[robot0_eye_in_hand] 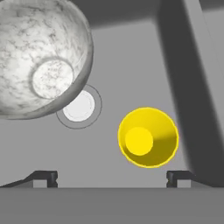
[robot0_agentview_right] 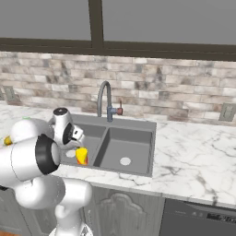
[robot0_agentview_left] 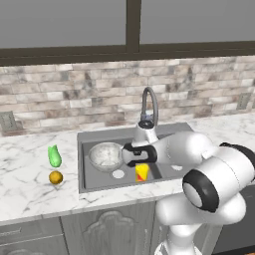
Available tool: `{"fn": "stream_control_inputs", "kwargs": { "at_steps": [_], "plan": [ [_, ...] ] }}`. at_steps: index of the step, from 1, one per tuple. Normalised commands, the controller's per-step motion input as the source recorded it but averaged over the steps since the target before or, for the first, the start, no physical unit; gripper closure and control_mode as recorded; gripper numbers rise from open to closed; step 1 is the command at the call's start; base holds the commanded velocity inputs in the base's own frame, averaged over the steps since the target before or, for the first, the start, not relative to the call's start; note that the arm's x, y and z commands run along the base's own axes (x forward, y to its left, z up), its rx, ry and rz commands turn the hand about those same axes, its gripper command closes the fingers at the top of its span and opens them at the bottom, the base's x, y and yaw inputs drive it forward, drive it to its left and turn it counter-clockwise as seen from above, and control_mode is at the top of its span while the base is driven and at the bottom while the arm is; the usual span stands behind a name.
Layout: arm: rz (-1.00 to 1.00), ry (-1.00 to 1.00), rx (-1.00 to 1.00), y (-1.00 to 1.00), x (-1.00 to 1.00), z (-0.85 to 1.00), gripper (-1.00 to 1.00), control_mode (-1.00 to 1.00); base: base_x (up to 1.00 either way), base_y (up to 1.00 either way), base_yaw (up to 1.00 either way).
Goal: Remove the lemon and corn from the sink. Then move the bowl and cup from the counter to the sink for washing.
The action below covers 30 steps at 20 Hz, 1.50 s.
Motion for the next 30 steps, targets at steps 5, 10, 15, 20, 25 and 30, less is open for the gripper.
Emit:
{"fn": "stream_control_inputs", "kwargs": {
  "at_steps": [5, 10, 15, 20, 25, 30],
  "plan": [
    [0.0, 0.0, 0.0, 0.0, -0.2, 0.36, -1.0, -1.0, 0.0, 0.0, 0.0],
    [0.0, 0.0, 0.0, 0.0, -0.28, 0.33, -1.0, -1.0, 0.0, 0.0, 0.0],
    [0.0, -0.01, 0.0, 0.0, -0.28, 0.34, -1.0, -1.0, 0.0, 0.0, 0.0],
    [0.0, -0.02, 0.0, 0.0, -0.3, 0.32, -1.0, -1.0, 0.0, 0.0, 0.0],
    [0.0, -0.03, 0.0, 0.0, -0.32, 0.26, -1.0, -1.0, 0.0, 0.0, 0.0],
    [0.0, -0.04, 0.0, 0.0, -0.33, 0.23, -1.0, -1.0, 0.0, 0.0, 0.0]
  ]
}}
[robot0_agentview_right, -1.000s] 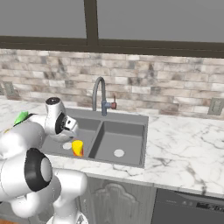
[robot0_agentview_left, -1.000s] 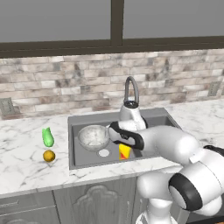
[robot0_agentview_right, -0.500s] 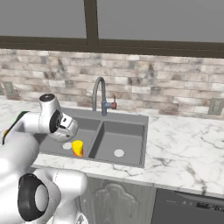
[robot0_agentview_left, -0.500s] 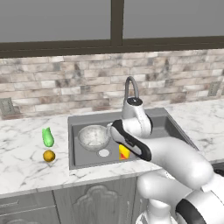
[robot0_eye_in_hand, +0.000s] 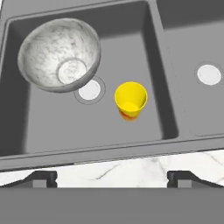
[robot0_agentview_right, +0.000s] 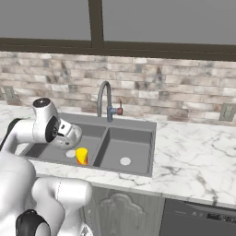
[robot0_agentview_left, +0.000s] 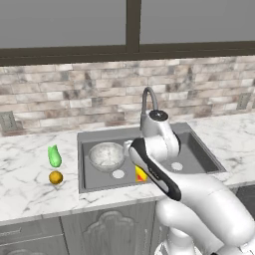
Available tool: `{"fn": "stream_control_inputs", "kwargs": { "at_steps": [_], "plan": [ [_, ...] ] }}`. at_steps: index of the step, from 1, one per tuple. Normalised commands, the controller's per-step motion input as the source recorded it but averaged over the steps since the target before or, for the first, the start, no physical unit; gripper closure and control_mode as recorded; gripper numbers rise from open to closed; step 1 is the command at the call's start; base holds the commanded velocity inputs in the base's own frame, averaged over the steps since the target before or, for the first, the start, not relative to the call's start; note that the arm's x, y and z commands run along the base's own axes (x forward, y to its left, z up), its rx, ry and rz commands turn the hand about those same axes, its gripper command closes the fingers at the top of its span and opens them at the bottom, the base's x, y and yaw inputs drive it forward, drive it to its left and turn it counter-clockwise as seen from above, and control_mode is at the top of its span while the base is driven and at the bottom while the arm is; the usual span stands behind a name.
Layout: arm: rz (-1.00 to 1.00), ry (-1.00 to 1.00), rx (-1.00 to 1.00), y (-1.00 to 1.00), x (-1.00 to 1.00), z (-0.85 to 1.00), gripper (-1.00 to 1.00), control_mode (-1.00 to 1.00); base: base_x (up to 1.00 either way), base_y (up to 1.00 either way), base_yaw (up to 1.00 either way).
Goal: Remove the lemon and corn from the sink. Then move the bowl and cup from the counter to the sink for washing.
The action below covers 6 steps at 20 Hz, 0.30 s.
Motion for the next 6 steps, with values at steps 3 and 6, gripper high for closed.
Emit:
{"fn": "stream_control_inputs", "kwargs": {
  "at_steps": [3, 6],
  "plan": [
    [0.0, -0.06, 0.0, 0.0, -0.33, 0.23, -1.0, -1.0, 0.0, 0.0, 0.0],
    [0.0, -0.06, 0.0, 0.0, -0.32, 0.25, -1.0, -1.0, 0.0, 0.0, 0.0]
  ]
}}
